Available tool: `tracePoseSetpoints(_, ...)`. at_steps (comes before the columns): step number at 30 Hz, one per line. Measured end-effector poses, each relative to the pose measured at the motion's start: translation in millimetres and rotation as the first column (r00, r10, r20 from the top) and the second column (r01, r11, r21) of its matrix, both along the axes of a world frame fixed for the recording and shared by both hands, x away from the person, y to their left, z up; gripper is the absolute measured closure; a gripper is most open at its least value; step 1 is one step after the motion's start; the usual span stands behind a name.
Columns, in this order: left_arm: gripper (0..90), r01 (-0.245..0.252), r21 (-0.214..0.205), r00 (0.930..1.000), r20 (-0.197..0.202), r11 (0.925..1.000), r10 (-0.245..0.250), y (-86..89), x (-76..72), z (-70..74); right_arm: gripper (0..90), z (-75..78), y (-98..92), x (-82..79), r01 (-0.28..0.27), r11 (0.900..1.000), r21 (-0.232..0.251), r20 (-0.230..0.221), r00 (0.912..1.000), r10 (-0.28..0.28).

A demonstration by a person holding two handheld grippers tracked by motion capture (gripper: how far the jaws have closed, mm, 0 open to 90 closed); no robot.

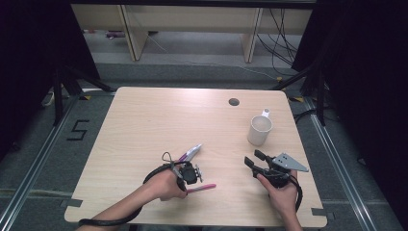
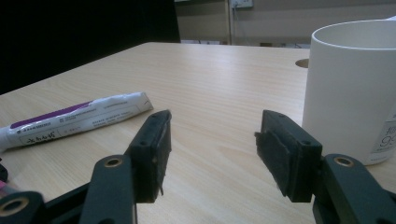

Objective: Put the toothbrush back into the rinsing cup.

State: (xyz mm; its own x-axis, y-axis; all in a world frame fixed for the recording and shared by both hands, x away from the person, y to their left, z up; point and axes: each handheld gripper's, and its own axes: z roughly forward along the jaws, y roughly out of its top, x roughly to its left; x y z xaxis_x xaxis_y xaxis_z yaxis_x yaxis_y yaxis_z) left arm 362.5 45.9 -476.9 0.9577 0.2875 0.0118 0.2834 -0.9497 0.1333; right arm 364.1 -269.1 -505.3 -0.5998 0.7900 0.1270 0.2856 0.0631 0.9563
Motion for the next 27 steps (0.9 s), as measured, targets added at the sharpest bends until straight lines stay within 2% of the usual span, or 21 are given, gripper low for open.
tracePoseSetpoints(4, 79.6, 0.025, 0.022, 0.9997, -0.001, 0.9995, -0.025, -1.1, -0.7, 0.2, 44.5, 0.0, -0.5, 0.6, -0.001, 1.0000, -0.001, 0.011, 0.9999, 0.001)
tracePoseSetpoints(6, 79.7, 0.033, 0.023, 0.9994, 0.004, 0.9992, -0.033, -1.3, -1.1, 0.0, 44.6, -0.4, 1.0, 0.2, 0.000, 0.9999, 0.014, 0.000, 1.0000, 0.000)
tracePoseSetpoints(7, 79.7, 0.042, 0.027, 0.9991, 0.009, 0.9988, -0.042, -1.2, -0.7, 0.2, 45.1, 0.2, 1.9, -0.9, -0.014, 0.9998, 0.016, -0.040, 0.9991, 0.014)
tracePoseSetpoints(8, 79.7, 0.048, 0.030, 0.9988, 0.007, 0.9984, -0.048, -1.1, -0.7, 0.3, 45.1, 0.2, 1.9, -0.9, -0.014, 0.9998, 0.016, -0.040, 0.9991, 0.014)
tracePoseSetpoints(9, 79.8, 0.050, 0.028, 0.9987, 0.008, 0.9984, -0.050, -0.8, -1.0, -0.2, 45.3, 0.5, 1.1, -0.1, -0.011, 0.9999, -0.011, -0.022, 0.9997, 0.010)
tracePoseSetpoints(10, 79.8, 0.049, 0.028, 0.9988, 0.003, 0.9984, -0.050, -0.5, -1.1, -0.2, 45.6, -0.2, 4.3, -0.7, -0.027, 0.9990, 0.034, -0.049, 0.9984, 0.029)
tracePoseSetpoints(12, 79.8, 0.059, 0.032, 0.9983, -0.004, 0.9978, -0.059, 0.5, -1.0, 0.5, 46.1, 0.8, 4.0, 0.9, -0.039, 0.9990, -0.021, -0.038, 0.9985, 0.038)
tracePoseSetpoints(13, 79.8, 0.058, 0.029, 0.9983, -0.007, 0.9979, -0.058, 1.0, -1.3, 0.7, 46.8, 1.4, 5.5, 2.5, -0.073, 0.9968, -0.031, -0.042, 0.9966, 0.072)
tracePoseSetpoints(14, 79.8, 0.067, 0.033, 0.9976, -0.015, 0.9972, -0.067, 1.8, -0.9, 2.0, 47.5, 2.5, 7.1, 1.5, -0.079, 0.9960, -0.042, -0.064, 0.9950, 0.076)
tracePoseSetpoints(15, 79.8, 0.070, 0.031, 0.9974, -0.017, 0.9971, -0.070, 2.7, -1.1, 3.0, 48.1, 3.2, 8.3, 3.8, -0.115, 0.9910, -0.068, -0.058, 0.9921, 0.111)
tracePoseSetpoints(16, 79.8, 0.079, 0.028, 0.9968, -0.014, 0.9965, -0.078, 4.2, -1.2, 4.8, 49.4, 6.5, 10.6, 1.4, -0.143, 0.9846, -0.101, -0.119, 0.9842, 0.131)
tracePoseSetpoints(17, 79.8, 0.085, 0.026, 0.9963, -0.011, 0.9960, -0.085, 5.3, -1.5, 6.5, 50.3, 8.2, 13.0, 3.1, -0.195, 0.9684, -0.156, -0.123, 0.9766, 0.176)
tracePoseSetpoints(18, 79.8, 0.086, 0.024, 0.9963, -0.007, 0.9960, -0.086, 5.9, -2.1, 7.7, 51.1, 10.8, 15.3, 4.3, -0.249, 0.9468, -0.203, -0.137, 0.9648, 0.225)
tracePoseSetpoints(19, 79.8, 0.101, 0.038, 0.9949, -0.005, 0.9942, -0.100, 6.7, -2.1, 10.1, 51.3, 12.1, 18.8, 3.5, -0.293, 0.9342, -0.204, -0.176, 0.9495, 0.259)
tracePoseSetpoints(20, 79.8, 0.108, 0.038, 0.9941, 0.001, 0.9935, -0.108, 7.4, -2.9, 11.9, 51.4, 14.2, 22.4, 4.5, -0.344, 0.9069, -0.244, -0.192, 0.9337, 0.302)
tracePoseSetpoints(21, 79.8, 0.115, 0.034, 0.9933, 0.010, 0.9928, -0.115, 8.0, -3.8, 13.5, 52.6, 16.8, 27.4, 2.9, -0.402, 0.8774, -0.262, -0.251, 0.9062, 0.340)
tracePoseSetpoints(23, 79.8, 0.126, 0.039, 0.9916, 0.022, 0.9912, -0.127, 9.2, -5.6, 17.1, 56.5, 21.7, 36.2, 3.9, -0.482, 0.8143, -0.323, -0.287, 0.8699, 0.401)
tracePoseSetpoints(24, 79.8, 0.128, 0.038, 0.9913, 0.025, 0.9910, -0.129, 9.9, -7.0, 18.4, 57.4, 24.7, 40.6, 1.9, -0.500, 0.8015, -0.329, -0.325, 0.8568, 0.401)
tracePoseSetpoints(25, 79.8, 0.122, 0.032, 0.9922, 0.024, 0.9920, -0.123, 10.3, -8.2, 18.7, 57.7, 28.6, 45.1, 3.5, -0.543, 0.7610, -0.356, -0.343, 0.8332, 0.434)
tracePoseSetpoints(26, 79.8, 0.135, 0.043, 0.9904, 0.026, 0.9899, -0.136, 10.9, -8.2, 20.5, 57.6, 30.8, 48.0, 3.6, -0.561, 0.7393, -0.373, -0.361, 0.8216, 0.442)
tracePoseSetpoints(27, 79.8, 0.135, 0.045, 0.9904, 0.027, 0.9899, -0.136, 11.1, -8.6, 20.9, 57.2, 34.6, 52.8, 2.6, -0.580, 0.7082, -0.403, -0.397, 0.8081, 0.436)
